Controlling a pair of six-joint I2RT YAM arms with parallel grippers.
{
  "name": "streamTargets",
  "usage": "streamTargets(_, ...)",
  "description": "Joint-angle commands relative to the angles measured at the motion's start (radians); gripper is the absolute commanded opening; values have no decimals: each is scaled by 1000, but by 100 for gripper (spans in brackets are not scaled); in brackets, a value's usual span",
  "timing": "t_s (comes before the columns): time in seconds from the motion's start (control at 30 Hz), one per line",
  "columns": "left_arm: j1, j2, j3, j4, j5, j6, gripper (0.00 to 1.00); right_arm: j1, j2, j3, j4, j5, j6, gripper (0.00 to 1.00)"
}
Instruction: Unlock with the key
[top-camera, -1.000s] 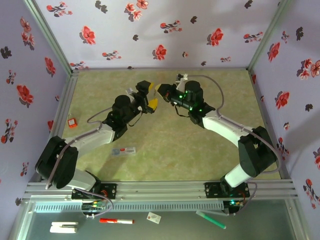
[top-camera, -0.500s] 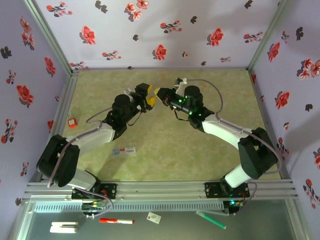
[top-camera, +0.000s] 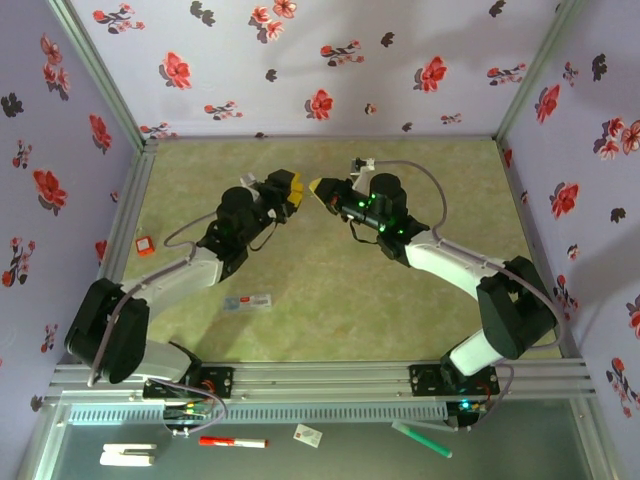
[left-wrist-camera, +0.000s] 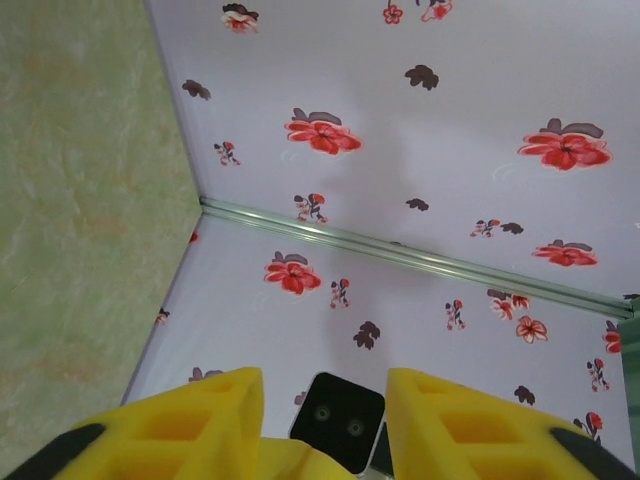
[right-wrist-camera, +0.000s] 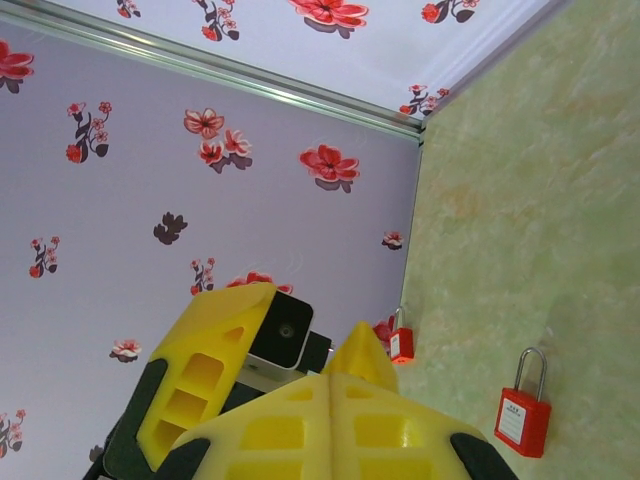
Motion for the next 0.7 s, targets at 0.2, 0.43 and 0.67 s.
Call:
streamTargets(0.2,14,-33,-28,-33,-7,49,24,6,-25,-2,-6,-17,-40,0)
streamTargets(0.43,15,-25,-28,-39,-3,56,9,6,-28,7,-28,-29,-60,0)
streamTargets(0.67,16,-41,-23,-72,-2,90,0,6,-34,10,-39,-48,-86,0)
